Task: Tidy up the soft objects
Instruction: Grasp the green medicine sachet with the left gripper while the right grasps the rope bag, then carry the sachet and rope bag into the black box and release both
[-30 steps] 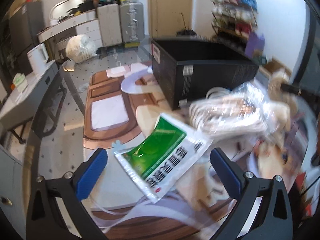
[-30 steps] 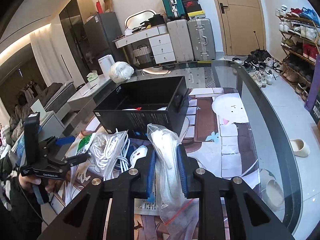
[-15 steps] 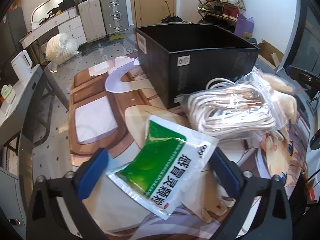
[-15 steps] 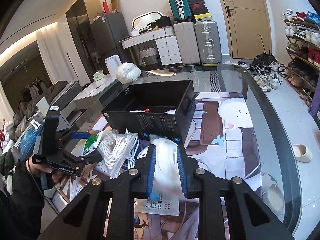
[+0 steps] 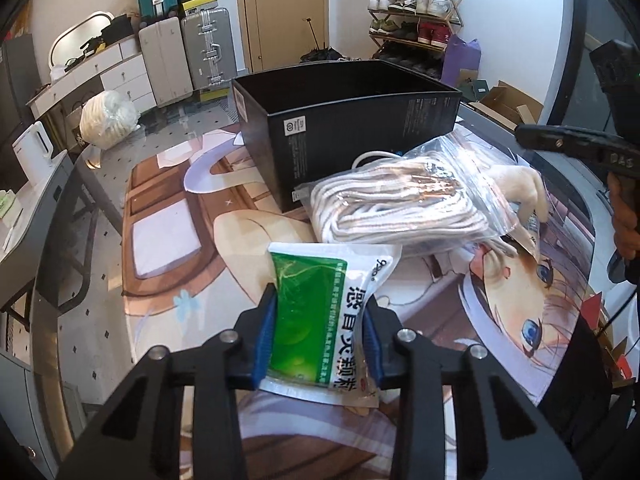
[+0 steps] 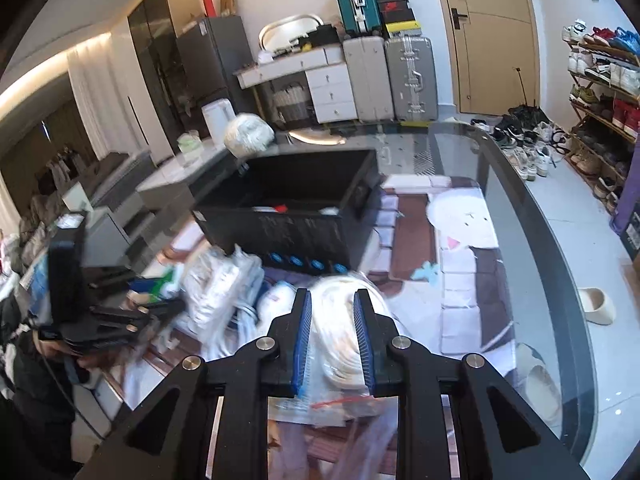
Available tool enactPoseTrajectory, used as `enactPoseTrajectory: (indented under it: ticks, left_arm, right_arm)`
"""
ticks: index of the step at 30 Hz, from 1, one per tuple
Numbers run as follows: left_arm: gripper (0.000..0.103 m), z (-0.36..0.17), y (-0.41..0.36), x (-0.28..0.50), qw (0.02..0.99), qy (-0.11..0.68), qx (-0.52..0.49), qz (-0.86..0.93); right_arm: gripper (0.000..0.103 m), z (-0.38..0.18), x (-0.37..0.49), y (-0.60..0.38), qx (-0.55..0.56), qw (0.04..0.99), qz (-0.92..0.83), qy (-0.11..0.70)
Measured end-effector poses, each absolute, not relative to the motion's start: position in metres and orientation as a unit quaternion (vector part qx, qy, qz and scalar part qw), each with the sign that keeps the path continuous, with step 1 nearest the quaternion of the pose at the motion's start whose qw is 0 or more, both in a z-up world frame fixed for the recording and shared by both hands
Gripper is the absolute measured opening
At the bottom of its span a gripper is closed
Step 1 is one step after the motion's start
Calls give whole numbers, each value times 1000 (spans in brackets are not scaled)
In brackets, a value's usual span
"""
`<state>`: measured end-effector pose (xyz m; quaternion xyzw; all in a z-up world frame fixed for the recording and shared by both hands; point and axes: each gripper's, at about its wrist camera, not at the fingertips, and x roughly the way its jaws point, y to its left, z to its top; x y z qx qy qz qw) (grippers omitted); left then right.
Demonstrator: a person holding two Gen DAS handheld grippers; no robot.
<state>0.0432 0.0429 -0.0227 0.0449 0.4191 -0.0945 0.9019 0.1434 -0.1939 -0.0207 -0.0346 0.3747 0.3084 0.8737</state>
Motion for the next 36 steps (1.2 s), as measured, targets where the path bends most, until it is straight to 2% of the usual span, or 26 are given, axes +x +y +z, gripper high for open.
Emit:
enactPoseTrajectory:
  ticks: [2,6,10,14,16,18,19,23,26,36]
  left_arm:
    - [36,-23,44,41,903,418,42,-90]
    - [36,-20,47,35,907,412,29,-84]
    - [36,-15,51,31,912,402,14,-81]
    - [36,-10,53,27,916,394,2,-80]
    - [36,-9,53,25,917,392,-3,-79]
    - [36,-8,53,24,918,390,-7,-77]
    - [36,-8,53,24,918,388,-9,-76]
    - [36,-3,55,23,923,378,-18,-69]
    - [36,1,57,22,928,366,-25,-64]
    - [36,19,61,17,940,338,-37,-38]
  right_arm:
    - [50,-28,148,-195,-43,873,295,387]
    - [53,-36,155,-196,-41,871,294,392]
    - [60,-47,166,-187,-69,859,299,409]
    - [74,-53,172,-178,-84,846,318,420]
    - [73,-57,173,-174,-96,841,325,422]
    - [63,-61,176,-172,-99,837,325,428]
    - [53,-64,179,-171,-94,834,325,435]
    - [38,-66,176,-172,-98,839,322,428]
    - [35,-63,169,-174,-101,844,319,419]
    - [35,-25,138,-192,-80,875,314,361]
